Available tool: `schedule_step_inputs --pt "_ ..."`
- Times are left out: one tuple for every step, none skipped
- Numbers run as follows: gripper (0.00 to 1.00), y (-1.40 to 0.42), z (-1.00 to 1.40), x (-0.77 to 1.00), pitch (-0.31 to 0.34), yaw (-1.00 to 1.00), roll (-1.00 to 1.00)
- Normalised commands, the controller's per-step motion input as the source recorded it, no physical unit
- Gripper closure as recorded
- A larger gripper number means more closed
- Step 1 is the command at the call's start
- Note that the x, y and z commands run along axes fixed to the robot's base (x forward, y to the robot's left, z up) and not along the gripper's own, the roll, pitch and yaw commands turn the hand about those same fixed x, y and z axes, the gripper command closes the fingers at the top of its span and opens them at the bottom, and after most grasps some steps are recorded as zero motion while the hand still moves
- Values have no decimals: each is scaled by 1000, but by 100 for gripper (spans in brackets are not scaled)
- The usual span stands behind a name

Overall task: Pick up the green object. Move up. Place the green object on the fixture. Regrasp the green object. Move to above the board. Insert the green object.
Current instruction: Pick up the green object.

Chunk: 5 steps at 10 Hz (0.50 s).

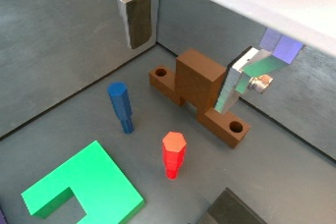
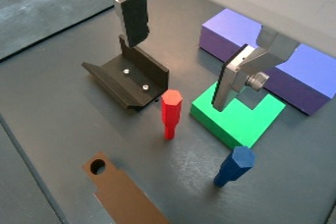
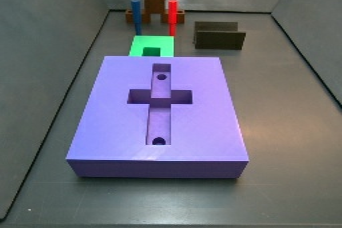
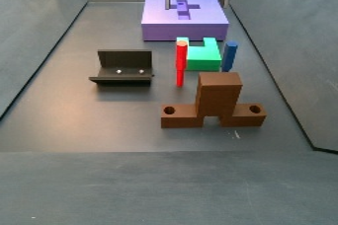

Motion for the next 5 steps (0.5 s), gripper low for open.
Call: schedule_step_inputs --pt "0 -17 0 0 0 0 -49" --pt "0 -191 -37 0 0 14 0" --pt "0 -669 -100 49 0 0 0" --pt "0 -1000 -263 37 0 0 -103" --pt "0 -1000 -317 43 -3 0 -109"
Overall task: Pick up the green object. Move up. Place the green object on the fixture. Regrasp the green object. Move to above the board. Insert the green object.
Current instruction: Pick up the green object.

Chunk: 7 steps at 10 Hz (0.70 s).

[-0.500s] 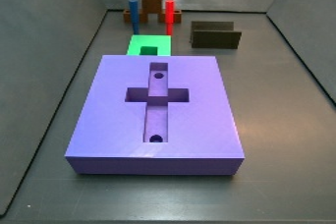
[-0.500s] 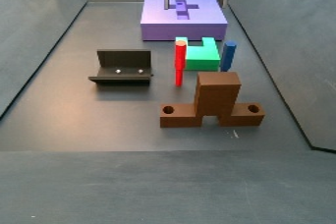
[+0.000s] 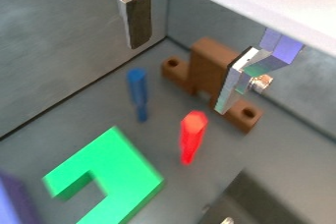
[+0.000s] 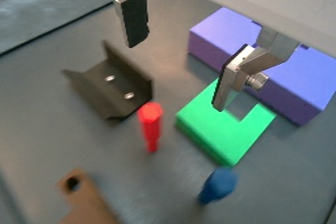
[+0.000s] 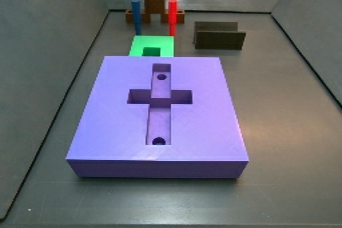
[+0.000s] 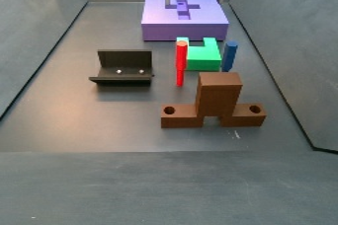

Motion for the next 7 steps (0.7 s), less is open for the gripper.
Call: schedule_step_inputs --pt "0 -1000 -480 0 -76 0 -89" --pt "0 -971 -491 0 -137 0 -143" --pt "0 -1000 -606 0 -137 0 -110" --pt "0 -951 -706 6 -126 0 -89" --pt "0 -640 -754 51 -114 -69 -124" --pt "0 -357 -1000 9 -121 -49 0" --pt "0 -163 -1000 0 -127 -9 0"
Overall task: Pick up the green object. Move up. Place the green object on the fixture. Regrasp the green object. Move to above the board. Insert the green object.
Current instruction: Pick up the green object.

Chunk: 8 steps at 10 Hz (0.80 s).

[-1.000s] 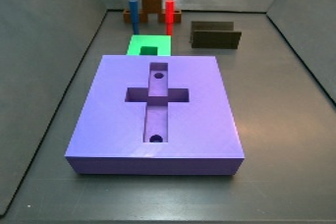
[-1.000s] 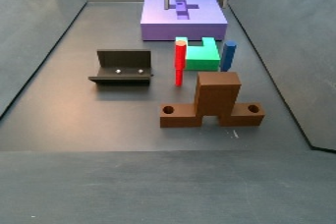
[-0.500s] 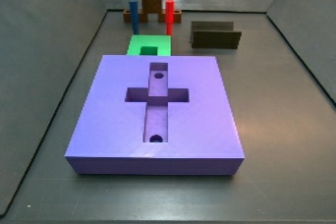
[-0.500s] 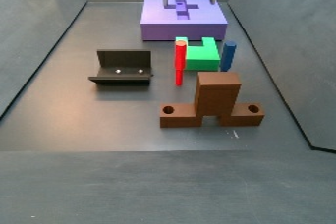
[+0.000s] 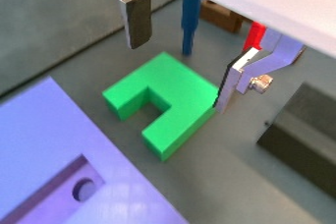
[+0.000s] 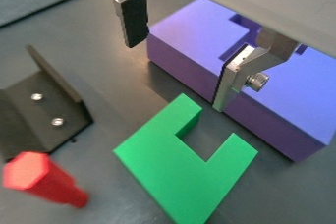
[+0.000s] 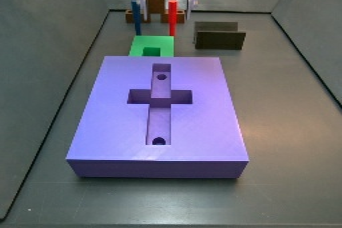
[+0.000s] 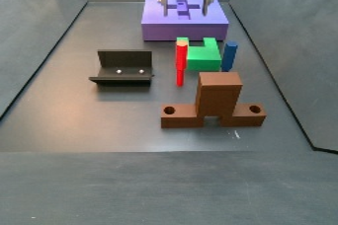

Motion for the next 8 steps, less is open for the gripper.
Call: schedule_step_inputs --pt "0 -83 -971 37 -79 0 114" --pt "0 0 -694 0 0 0 280" --pt "0 -71 -506 -57 0 -134 261" --pt "0 -123 -369 -14 0 -97 191" --pt "0 -120 -271 -100 0 -9 184" --pt "0 -137 -169 -80 0 0 169" --pt "0 -89 -120 -23 0 0 173" --pt "0 -146 -149 -14 0 0 213"
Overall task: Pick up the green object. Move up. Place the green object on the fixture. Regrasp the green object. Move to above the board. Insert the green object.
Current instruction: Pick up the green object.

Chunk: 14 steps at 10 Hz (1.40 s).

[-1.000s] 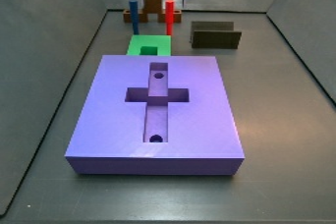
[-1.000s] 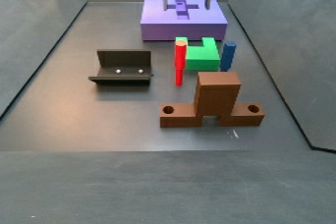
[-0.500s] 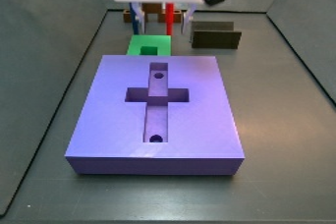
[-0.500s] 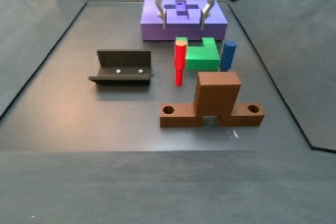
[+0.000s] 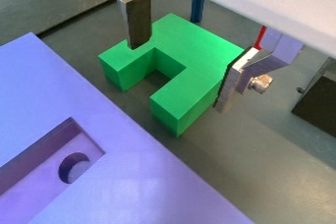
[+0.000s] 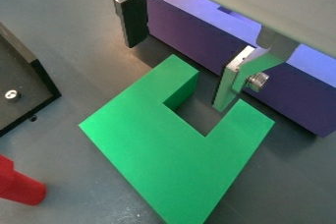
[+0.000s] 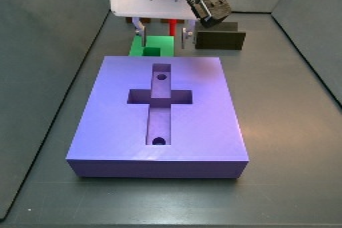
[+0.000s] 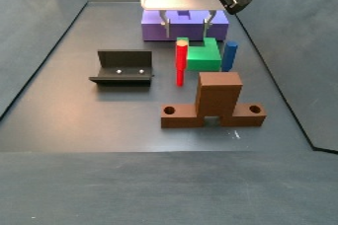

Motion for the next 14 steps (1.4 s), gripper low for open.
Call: schedule_step_inputs --pt "0 -243 -174 143 0 0 120" --pt "0 -171 -197 209 0 0 60" --pt "0 -123 -226 194 0 0 54" --pt "0 -20 -211 209 0 0 27" --pt "0 0 -240 94 0 0 33" --pt "0 0 -177 0 0 6 60" --pt "0 0 -140 0 0 51 56" --pt "0 0 -194 34 0 14 90" --pt "0 0 -231 0 0 9 116" --pt "0 0 -243 0 0 23 164" --pt "0 0 -197 111 1 0 184" --pt "0 0 -149 103 0 0 166" --pt "0 0 -143 43 0 0 176" --pt "0 0 -163 0 0 0 183"
